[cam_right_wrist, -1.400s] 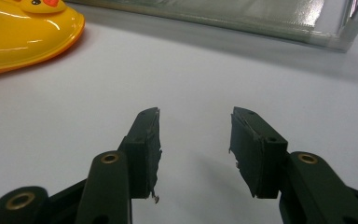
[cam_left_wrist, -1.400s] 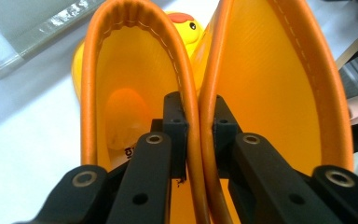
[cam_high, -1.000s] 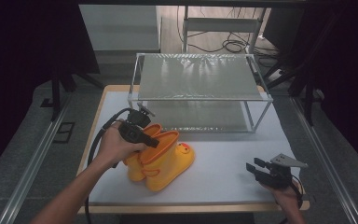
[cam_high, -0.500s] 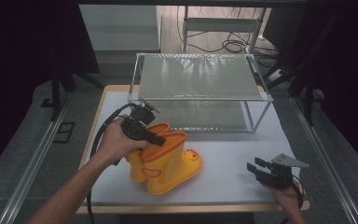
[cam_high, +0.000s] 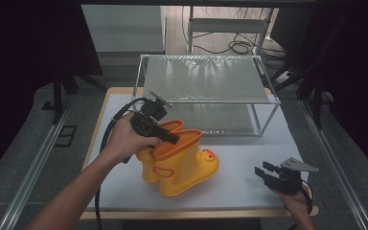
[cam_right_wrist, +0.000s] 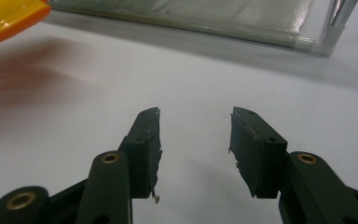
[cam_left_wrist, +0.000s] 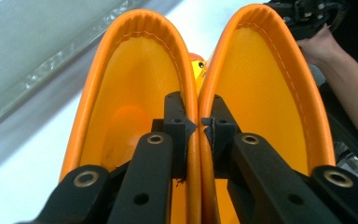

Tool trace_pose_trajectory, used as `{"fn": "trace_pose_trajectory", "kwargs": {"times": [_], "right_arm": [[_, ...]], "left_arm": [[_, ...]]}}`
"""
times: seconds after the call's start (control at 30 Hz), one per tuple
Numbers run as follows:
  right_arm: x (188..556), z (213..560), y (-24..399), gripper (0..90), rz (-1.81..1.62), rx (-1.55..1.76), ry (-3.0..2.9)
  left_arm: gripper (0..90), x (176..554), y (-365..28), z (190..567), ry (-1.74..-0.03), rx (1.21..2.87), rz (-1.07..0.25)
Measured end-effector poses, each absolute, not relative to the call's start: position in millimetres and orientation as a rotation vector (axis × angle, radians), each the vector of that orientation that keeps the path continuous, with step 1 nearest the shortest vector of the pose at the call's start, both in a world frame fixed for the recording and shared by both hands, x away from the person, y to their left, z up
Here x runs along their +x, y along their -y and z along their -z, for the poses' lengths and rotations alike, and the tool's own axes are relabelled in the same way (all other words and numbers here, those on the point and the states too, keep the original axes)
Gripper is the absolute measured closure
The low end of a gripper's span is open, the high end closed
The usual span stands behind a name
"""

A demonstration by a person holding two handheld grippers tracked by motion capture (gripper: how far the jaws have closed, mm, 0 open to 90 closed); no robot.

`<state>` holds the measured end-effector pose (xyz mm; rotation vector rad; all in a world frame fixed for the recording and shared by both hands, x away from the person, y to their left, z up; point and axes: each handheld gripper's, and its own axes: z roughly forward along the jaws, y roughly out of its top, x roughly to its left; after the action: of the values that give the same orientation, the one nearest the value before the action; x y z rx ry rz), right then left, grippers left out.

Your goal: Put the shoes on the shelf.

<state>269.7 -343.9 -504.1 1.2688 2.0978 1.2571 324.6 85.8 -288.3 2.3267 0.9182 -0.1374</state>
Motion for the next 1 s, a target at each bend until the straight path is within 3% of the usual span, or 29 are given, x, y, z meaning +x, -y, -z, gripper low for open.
{"fn": "trace_pose_trajectory", "kwargs": {"times": [0.53, 1.0], "right_arm": [[269.0, 501.7, 347.7, 52.4, -1.268, 1.279, -2.076], [269.1, 501.6, 350.3, 52.6, -1.268, 1.289, -2.070]], "left_arm": [[81.9, 329.5, -72.3, 271.4, -0.856, 2.295, 0.155], [81.9, 338.6, -45.0, 233.5, -0.810, 2.309, 0.133]]}}
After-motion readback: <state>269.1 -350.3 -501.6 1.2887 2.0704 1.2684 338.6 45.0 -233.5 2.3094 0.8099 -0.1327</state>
